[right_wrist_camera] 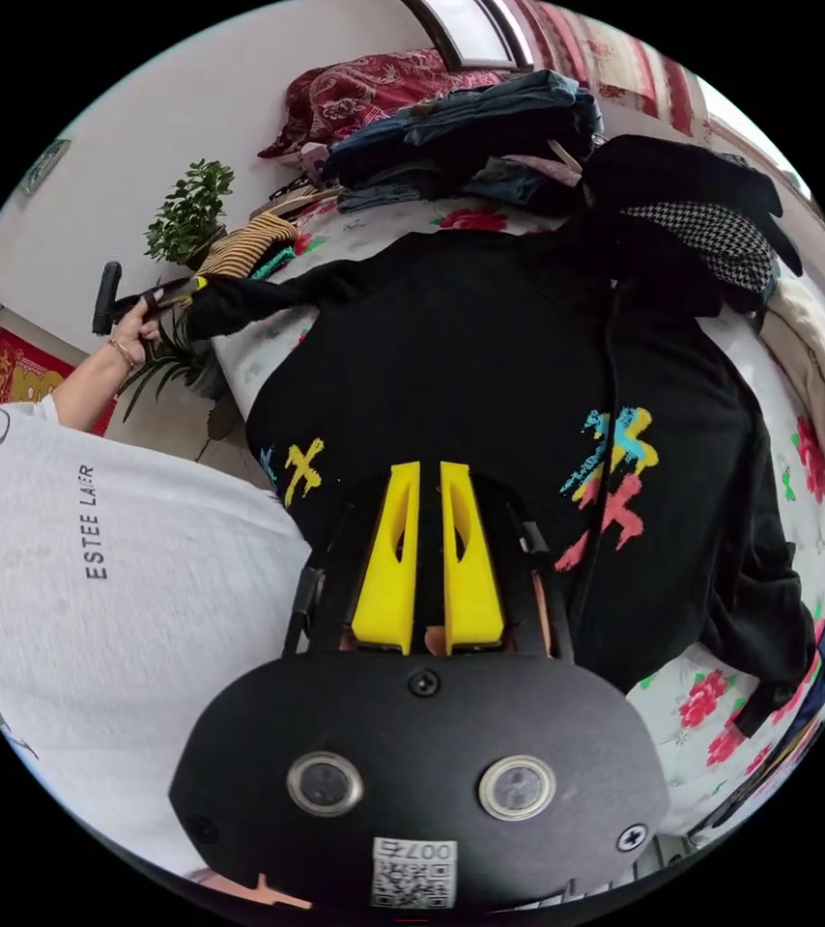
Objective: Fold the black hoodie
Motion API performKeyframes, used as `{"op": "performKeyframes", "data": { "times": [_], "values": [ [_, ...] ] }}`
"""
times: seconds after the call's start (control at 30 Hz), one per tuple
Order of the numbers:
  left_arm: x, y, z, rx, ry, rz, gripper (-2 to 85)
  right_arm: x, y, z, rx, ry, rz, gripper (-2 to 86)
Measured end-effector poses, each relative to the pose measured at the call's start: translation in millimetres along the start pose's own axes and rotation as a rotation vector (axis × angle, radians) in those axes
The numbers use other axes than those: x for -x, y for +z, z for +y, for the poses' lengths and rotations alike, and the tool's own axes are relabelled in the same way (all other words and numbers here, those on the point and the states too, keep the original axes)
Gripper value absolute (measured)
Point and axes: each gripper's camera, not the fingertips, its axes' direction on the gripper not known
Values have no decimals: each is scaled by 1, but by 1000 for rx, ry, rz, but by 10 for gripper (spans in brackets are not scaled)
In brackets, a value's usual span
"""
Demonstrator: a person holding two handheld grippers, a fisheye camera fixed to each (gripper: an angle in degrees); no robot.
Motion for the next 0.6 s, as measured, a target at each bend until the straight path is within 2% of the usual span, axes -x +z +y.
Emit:
{"op": "performKeyframes", "data": {
  "times": [0.03,0.1,0.17,0.27,0.47,0.6],
  "values": [
    [15,-19,-13,-52,-31,35,-7,-4,-2,7,11,9,19,21],
    [76,-64,-48,-173,-174,226,-8,-11,-6,17,11,29,21,24],
    [115,-65,-56,-193,-293,366,-8,-18,-7,26,11,58,6,26],
    [156,-40,-42,-175,-471,477,-9,-27,-4,38,15,91,-33,34],
    [155,3,-19,-49,-578,612,-9,-42,-12,47,-9,103,-61,62],
    [111,0,-19,-69,-532,791,-9,-56,-20,29,-88,79,-232,90]
  ]
}}
